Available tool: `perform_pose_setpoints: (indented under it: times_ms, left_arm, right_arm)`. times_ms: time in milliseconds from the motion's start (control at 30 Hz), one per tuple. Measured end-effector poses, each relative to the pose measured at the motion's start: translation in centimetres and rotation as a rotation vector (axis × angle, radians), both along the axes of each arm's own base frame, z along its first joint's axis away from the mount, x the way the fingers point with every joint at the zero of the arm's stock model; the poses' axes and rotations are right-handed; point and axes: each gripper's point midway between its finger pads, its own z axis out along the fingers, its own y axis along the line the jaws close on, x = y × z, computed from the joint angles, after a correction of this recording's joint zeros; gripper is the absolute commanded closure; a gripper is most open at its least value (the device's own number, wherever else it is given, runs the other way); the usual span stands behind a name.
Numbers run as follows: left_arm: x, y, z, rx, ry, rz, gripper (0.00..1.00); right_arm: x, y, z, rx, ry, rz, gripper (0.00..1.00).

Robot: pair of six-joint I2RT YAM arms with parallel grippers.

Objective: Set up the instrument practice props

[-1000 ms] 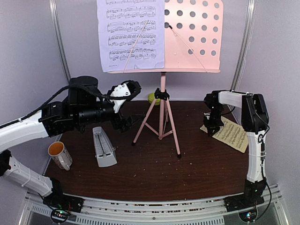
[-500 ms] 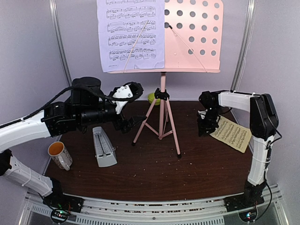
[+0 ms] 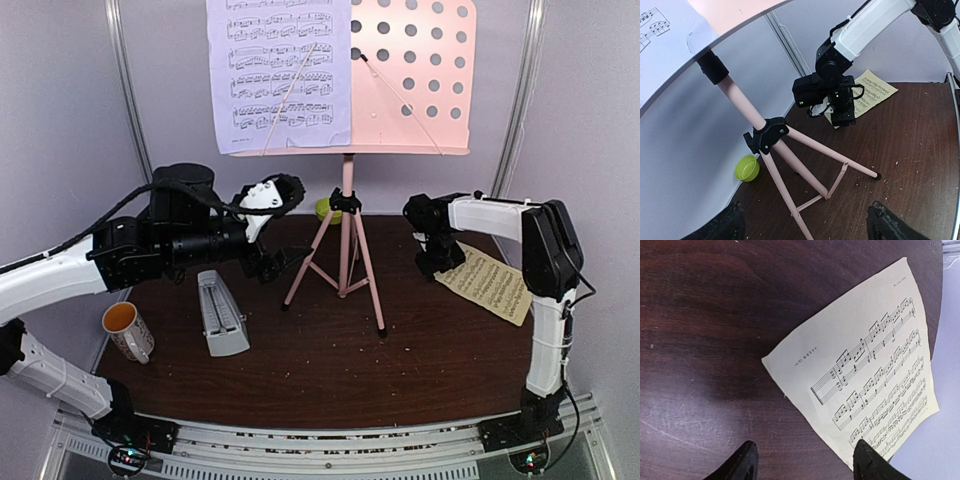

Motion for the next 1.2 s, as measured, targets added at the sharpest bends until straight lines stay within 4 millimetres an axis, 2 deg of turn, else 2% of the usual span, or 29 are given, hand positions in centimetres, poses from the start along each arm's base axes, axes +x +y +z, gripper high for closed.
perform_pose_setpoints:
  times_ms: [133,300,633,867,1067,1200]
  left_arm:
    - [0.0,0.2,0.2,-0.002,-0.003,0.004,0.14]
    - [0.0,0.3,0.2,-0.001,-0.007,0.008,0.14]
    - [0.6,0.6,0.2,0.012,-0.02,0.02,0.14]
    - [1.5,1.3,0.2,0.012,-0.021,0.039,0.14]
    - [2.1,1.6,0.1,0.016,-0.021,0.042,0.14]
    - [2.6,1.8,0.3,0.016,-0.027,0.045,0.14]
  right_arm:
    - [0.3,-0.8,-1.3,-0.068,0.024,0.009,0.39]
    - [1.8,-0.7,-2.4,-0.115,0.035,0.022,0.45]
    - [4.5,0.0,-1.8,-0.143,0.032,0.009,0.45]
    - [3.9,0.3,-2.5,-0.123,0.062,-0.022,0.45]
    - [4.4,0.7,-2.6,-0.14,0.074,-0.014,0.44]
    - [3.6,0.6,-3.4,-0.176,0.109,-0.013,0.42]
